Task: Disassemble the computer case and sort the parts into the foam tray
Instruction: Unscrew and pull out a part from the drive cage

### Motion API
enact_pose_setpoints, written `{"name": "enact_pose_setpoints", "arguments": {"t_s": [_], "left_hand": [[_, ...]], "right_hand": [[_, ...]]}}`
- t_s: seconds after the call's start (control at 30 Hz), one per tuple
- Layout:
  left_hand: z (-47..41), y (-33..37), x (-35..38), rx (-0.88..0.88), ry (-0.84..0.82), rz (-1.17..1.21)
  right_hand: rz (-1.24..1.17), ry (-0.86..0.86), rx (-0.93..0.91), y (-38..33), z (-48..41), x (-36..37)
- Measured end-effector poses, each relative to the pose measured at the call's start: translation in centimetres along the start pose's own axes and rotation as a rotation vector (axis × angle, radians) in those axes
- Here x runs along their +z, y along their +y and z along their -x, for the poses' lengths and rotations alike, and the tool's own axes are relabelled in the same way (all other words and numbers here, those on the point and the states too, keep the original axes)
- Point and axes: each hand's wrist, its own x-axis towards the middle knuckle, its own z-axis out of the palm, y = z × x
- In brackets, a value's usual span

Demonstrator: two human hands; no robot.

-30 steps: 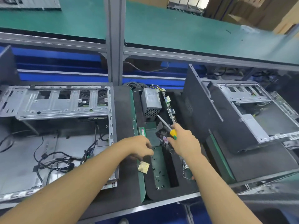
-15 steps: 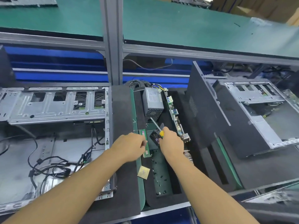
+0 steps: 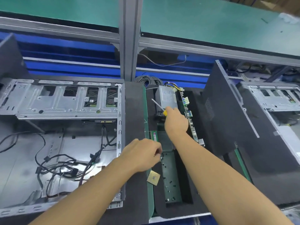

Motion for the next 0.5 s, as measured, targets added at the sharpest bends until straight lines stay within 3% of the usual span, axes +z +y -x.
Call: {"name": "enact_pose_setpoints", "arguments": {"t_s": [0.2,0.5], "left_hand": [[0.1,-0.2,-0.1,0.03,-0.02,0.003],[0.1,-0.1,0.1,0.07,-0.038,-0.039]], "right_hand": [[0.022,-0.029,0.097,1.8,-1.2,1.2],[0.032,-0.121,0.001,1.4,-1.3,4.7]]}}
